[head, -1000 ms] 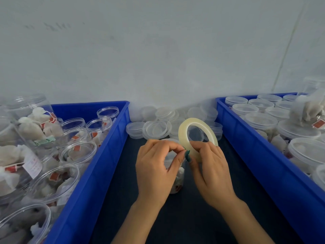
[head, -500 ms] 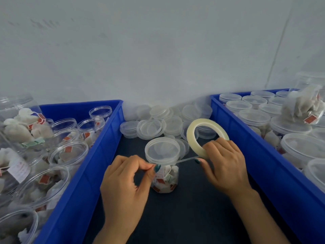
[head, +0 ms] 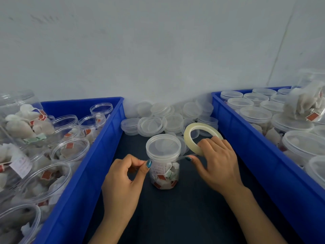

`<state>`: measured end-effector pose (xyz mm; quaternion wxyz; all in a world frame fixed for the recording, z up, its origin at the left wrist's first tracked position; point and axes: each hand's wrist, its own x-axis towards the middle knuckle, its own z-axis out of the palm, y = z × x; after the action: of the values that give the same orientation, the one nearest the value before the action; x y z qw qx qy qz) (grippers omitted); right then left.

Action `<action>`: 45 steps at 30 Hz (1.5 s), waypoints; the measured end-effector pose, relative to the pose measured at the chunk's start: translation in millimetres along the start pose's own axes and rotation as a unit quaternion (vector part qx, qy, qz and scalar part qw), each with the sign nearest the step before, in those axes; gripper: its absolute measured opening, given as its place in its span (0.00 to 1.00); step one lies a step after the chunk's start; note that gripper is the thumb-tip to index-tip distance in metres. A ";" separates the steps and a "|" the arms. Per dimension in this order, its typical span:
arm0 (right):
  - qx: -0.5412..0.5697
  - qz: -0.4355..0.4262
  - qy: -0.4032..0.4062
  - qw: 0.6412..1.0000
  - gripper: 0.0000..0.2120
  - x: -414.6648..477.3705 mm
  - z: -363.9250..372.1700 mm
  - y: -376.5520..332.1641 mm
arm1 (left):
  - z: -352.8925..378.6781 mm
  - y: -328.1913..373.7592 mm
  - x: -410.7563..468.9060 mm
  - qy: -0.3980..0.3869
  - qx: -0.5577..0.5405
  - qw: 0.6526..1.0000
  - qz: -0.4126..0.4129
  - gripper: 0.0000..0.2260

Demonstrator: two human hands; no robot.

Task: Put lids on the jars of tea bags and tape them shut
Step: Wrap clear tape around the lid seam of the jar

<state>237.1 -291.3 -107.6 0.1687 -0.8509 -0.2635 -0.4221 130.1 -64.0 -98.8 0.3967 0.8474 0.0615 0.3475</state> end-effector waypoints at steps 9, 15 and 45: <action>0.014 0.027 -0.017 0.999 0.20 2.5 1.6 -7.1 | 9.0 -10.7 12.8 -0.062 -0.104 0.992 -0.018 0.28; 0.019 0.030 -0.029 0.999 0.20 3.4 -0.3 -9.6 | 22.7 -9.8 24.6 -0.196 -0.173 0.965 0.002 0.46; 0.022 0.007 -0.074 0.997 0.14 4.8 -17.8 -4.3 | 25.4 34.5 61.6 -0.270 0.171 0.938 0.132 0.39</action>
<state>225.8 -295.4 -92.9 0.1701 -0.8777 -0.2789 -0.3507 186.6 -79.9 -52.1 0.1983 0.9648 -0.1018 0.1394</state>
